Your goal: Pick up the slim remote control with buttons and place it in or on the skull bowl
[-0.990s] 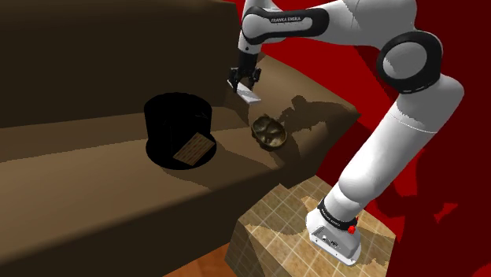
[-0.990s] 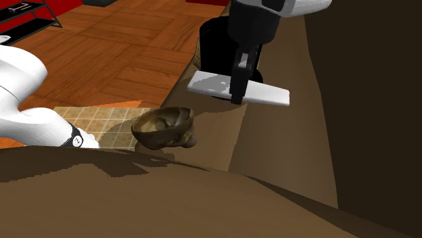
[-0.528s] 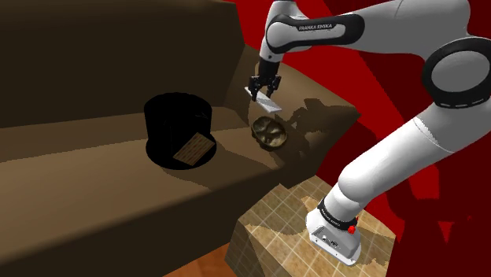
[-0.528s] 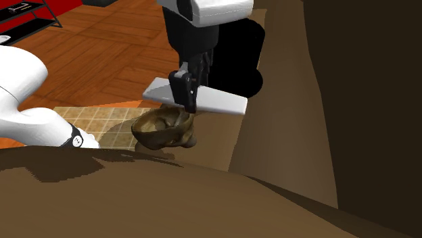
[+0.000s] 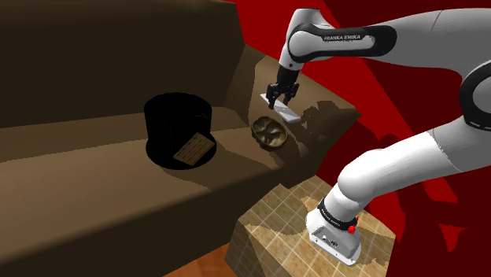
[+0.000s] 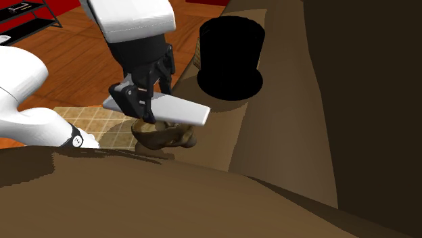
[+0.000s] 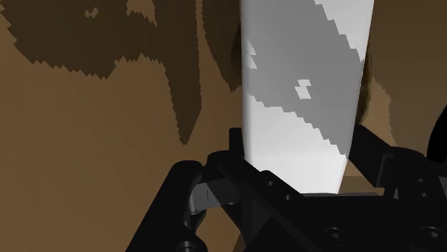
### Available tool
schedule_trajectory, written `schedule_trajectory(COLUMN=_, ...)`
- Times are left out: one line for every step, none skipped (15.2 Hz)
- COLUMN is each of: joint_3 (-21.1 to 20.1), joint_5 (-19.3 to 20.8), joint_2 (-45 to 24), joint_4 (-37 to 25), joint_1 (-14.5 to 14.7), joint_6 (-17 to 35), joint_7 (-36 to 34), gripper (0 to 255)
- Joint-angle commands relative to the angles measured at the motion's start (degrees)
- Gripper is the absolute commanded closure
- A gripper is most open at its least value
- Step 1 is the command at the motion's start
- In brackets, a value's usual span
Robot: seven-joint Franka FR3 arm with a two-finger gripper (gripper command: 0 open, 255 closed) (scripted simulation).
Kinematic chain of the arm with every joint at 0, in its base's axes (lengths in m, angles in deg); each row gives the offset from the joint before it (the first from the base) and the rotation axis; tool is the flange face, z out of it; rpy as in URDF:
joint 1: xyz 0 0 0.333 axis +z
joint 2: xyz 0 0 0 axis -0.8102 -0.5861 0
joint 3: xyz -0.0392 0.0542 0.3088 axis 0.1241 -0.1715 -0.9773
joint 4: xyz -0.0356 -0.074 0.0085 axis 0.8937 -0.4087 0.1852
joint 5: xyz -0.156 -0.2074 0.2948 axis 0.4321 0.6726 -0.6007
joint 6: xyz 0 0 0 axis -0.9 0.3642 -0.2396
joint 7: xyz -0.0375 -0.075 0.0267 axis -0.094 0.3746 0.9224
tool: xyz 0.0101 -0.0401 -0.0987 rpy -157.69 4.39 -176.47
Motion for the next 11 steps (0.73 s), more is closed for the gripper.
schedule_trajectory(joint_3=0.01, joint_5=0.0, joint_2=0.05, joint_4=1.51, joint_1=0.0, joint_6=1.47, joint_7=0.01, gripper=255)
schedule_trajectory(joint_3=0.0, joint_5=0.0, joint_2=-0.09, joint_4=2.18, joint_1=0.0, joint_6=2.27, joint_7=-0.01, gripper=255)
schedule_trajectory(joint_3=-0.01, joint_5=0.01, joint_2=-0.23, joint_4=2.84, joint_1=0.0, joint_6=3.08, joint_7=-0.03, gripper=255)
schedule_trajectory(joint_3=-0.01, joint_5=0.01, joint_2=-0.4, joint_4=3.48, joint_1=0.0, joint_6=3.89, joint_7=-0.05, gripper=255)
schedule_trajectory(joint_3=-0.02, joint_5=0.02, joint_2=-0.57, joint_4=4.12, joint_1=0.0, joint_6=4.7, joint_7=-0.07, gripper=255)
schedule_trajectory(joint_3=-0.03, joint_5=0.02, joint_2=-0.76, joint_4=4.75, joint_1=0.0, joint_6=5.52, joint_7=-0.09, gripper=255)
schedule_trajectory(joint_3=-0.04, joint_5=0.03, joint_2=-0.97, joint_4=5.36, joint_1=0.0, joint_6=6.34, joint_7=-0.11, gripper=255)
schedule_trajectory(joint_3=-0.05, joint_5=0.03, joint_2=-1.19, joint_4=5.97, joint_1=0.0, joint_6=7.17, joint_7=-0.13, gripper=255)
schedule_trajectory(joint_3=-0.06, joint_5=0.04, joint_2=-1.43, joint_4=6.56, joint_1=0.0, joint_6=8.0, joint_7=-0.15, gripper=255)
schedule_trajectory(joint_3=-0.07, joint_5=0.05, joint_2=-1.68, joint_4=7.15, joint_1=0.0, joint_6=8.83, joint_7=-0.17, gripper=255)
schedule_trajectory(joint_3=-0.09, joint_5=0.06, joint_2=-2.15, joint_4=8.12, joint_1=-0.01, joint_6=10.28, joint_7=-0.21, gripper=255)
